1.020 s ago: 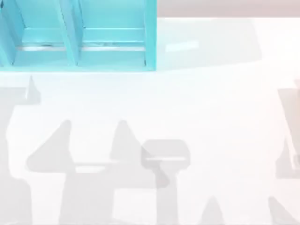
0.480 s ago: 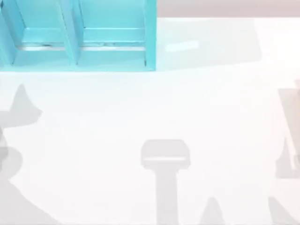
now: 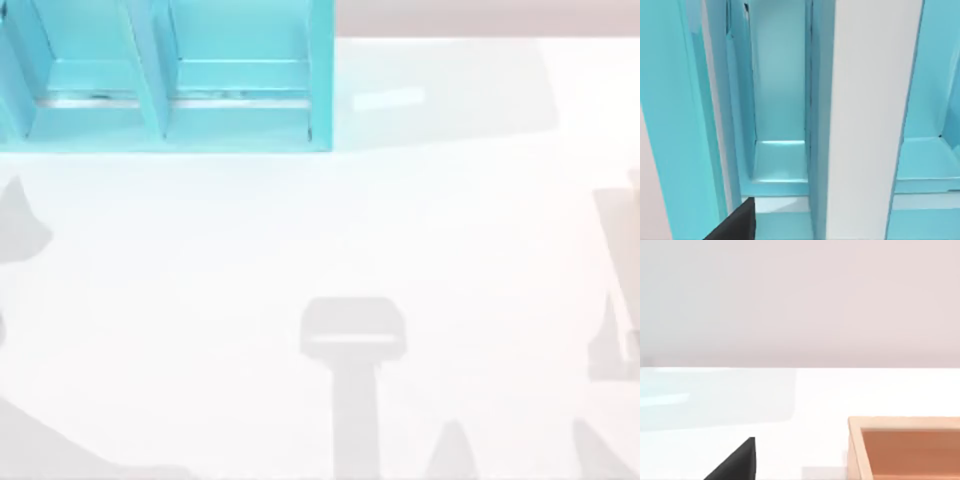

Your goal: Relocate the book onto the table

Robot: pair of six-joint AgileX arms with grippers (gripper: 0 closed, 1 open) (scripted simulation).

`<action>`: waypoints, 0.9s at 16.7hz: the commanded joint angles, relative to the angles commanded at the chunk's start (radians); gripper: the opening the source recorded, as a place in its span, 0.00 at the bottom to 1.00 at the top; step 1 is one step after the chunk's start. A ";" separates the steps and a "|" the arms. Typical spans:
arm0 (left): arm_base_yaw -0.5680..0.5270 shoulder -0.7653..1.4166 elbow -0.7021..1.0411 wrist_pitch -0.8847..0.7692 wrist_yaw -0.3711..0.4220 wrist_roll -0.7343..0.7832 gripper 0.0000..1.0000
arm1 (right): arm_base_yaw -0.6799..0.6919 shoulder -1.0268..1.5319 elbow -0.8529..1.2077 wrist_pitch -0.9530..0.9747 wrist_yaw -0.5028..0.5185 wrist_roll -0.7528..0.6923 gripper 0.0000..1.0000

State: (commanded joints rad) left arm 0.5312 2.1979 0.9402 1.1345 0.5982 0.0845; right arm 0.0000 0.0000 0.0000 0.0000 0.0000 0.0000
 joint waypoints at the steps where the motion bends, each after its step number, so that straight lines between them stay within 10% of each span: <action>1: -0.005 -0.002 -0.004 -0.003 -0.002 0.000 1.00 | 0.000 0.000 0.000 0.000 0.000 0.000 1.00; 15: -0.120 0.233 0.436 -0.192 -0.117 -0.019 1.00 | 0.000 0.000 0.000 0.000 0.000 0.000 1.00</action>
State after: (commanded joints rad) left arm 0.4107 2.4307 1.3763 0.9421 0.4815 0.0656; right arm 0.0000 0.0000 0.0000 0.0000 0.0000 0.0000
